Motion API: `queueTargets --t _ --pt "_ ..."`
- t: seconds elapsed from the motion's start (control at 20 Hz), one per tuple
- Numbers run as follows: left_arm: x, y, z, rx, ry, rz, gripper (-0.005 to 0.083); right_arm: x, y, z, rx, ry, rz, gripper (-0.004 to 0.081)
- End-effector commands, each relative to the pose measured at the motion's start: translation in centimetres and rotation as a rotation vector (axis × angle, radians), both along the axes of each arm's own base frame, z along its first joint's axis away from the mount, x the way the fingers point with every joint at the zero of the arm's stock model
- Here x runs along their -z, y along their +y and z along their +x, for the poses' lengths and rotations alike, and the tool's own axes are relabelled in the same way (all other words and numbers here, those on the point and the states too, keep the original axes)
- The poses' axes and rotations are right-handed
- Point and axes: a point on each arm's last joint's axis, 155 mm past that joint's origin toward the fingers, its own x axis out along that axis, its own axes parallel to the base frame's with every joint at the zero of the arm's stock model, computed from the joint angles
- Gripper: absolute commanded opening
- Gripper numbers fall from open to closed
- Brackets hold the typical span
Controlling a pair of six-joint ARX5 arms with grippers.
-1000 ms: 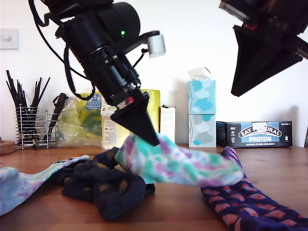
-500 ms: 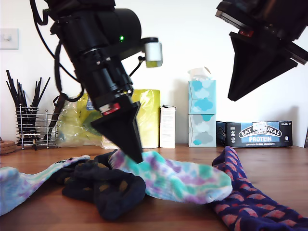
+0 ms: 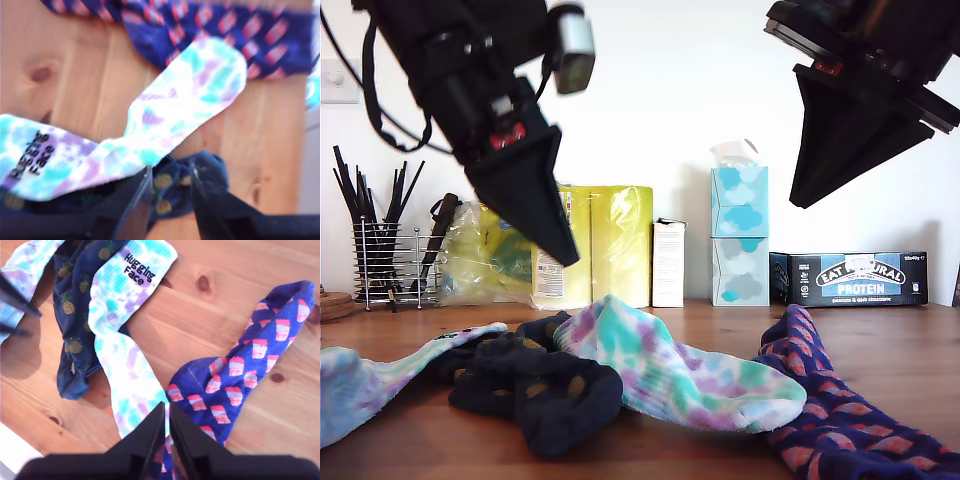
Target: Pair up the socks based on colour and pattern, by placing each sock on top of its pair
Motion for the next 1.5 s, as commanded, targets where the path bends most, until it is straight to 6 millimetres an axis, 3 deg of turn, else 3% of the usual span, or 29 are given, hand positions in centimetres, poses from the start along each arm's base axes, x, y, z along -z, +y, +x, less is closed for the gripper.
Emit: queueTargets --t 0.0,0.2,0.55,0.85,1.0,1.3,1.45 --pt "1.4 0.9 0.4 -0.037 0.028 0.007 -0.0018 1.1 -0.2 -0.4 -0.002 0.033 -0.017 -0.0012" --pt "3.8 2.2 1.8 -0.088 0.052 0.024 -0.002 1.0 -0.2 -0.3 -0.002 0.027 -0.013 -0.0012" --pt "7.6 2.0 3.2 -0.139 0.064 0.036 -0.002 0.4 0.3 0.4 -0.003 -0.008 0.008 -0.0012" --pt "11.3 5.3 0.3 -0.127 0.221 0.185 -0.002 0.6 0.9 -0.2 -0.073 0.0 0.013 -0.0012" --pt "11.5 7.6 -0.4 -0.139 0.242 0.269 -0.0019 1.6 0.9 -0.3 -0.103 0.012 -0.018 -0.0012" --pt "11.1 12.6 -1.1 -0.262 0.311 0.401 -0.002 5.3 1.1 0.1 -0.116 0.103 -0.074 -0.0012" --pt "10.9 14.5 -1.6 -0.313 0.33 0.47 -0.002 5.8 1.9 0.0 -0.151 0.115 -0.051 -0.0012"
